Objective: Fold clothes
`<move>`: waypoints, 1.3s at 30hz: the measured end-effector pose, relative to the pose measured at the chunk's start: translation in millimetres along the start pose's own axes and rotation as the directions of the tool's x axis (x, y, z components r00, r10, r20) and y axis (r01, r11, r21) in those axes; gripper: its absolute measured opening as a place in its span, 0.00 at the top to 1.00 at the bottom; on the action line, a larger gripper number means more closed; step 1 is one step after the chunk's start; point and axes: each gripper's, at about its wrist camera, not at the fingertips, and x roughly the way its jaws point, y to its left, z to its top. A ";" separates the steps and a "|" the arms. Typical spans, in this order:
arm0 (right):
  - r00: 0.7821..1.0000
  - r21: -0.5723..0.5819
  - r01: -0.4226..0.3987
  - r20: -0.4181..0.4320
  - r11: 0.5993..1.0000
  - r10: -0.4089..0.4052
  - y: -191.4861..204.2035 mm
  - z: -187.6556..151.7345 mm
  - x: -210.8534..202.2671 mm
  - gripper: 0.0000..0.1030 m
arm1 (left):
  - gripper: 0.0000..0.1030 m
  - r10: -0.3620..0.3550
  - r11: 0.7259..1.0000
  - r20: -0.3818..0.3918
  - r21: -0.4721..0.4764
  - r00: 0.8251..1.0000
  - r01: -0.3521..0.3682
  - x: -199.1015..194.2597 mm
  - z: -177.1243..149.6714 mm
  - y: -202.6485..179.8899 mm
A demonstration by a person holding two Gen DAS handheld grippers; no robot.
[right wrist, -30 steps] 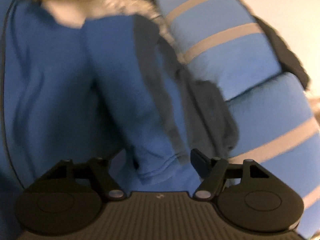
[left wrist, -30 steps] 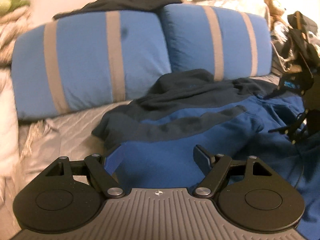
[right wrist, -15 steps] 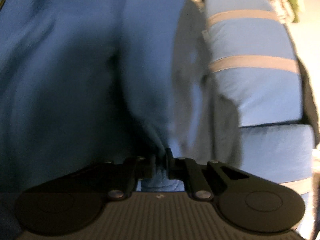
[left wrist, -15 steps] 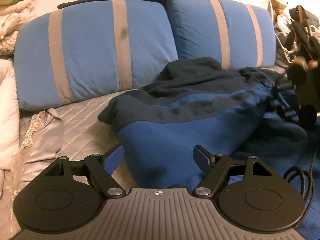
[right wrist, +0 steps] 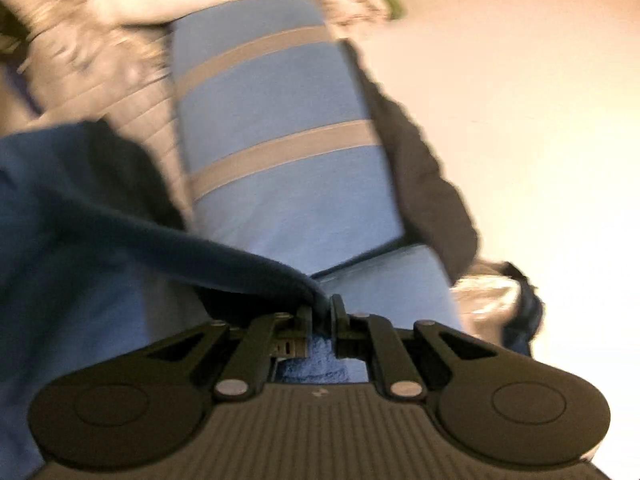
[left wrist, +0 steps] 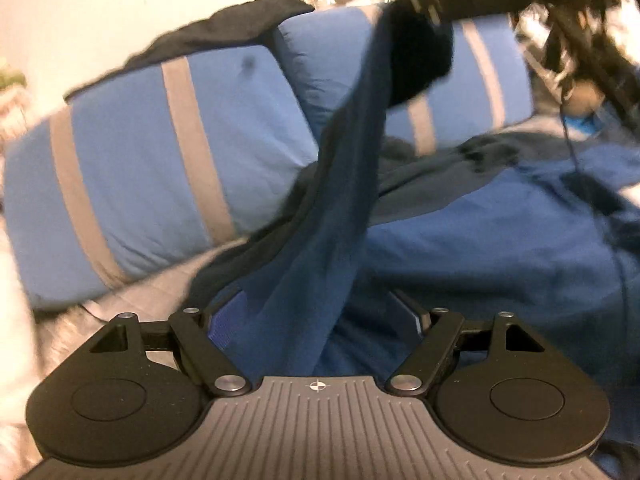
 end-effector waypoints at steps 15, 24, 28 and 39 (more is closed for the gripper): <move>0.991 0.077 0.116 -0.075 0.990 -0.110 -48.2 -19.3 4.6 0.92 | 0.23 0.254 0.965 -0.065 -0.050 0.965 -0.257 37.7 -3.2 53.9; 0.989 0.138 0.123 -0.098 0.983 -0.111 -52.0 -32.9 8.7 0.92 | 0.22 0.147 0.980 -0.074 -0.126 0.986 -0.155 50.3 -0.1 48.8; 0.990 0.145 0.116 -0.098 0.983 -0.103 -55.8 -37.6 13.1 0.92 | 0.22 0.080 0.992 -0.087 -0.093 0.993 -0.088 60.2 -7.2 37.2; 0.989 0.206 0.041 -0.146 0.978 -0.011 -60.4 -74.4 22.4 0.92 | 0.23 0.100 0.989 -0.195 0.130 0.976 -0.075 85.2 -14.3 2.6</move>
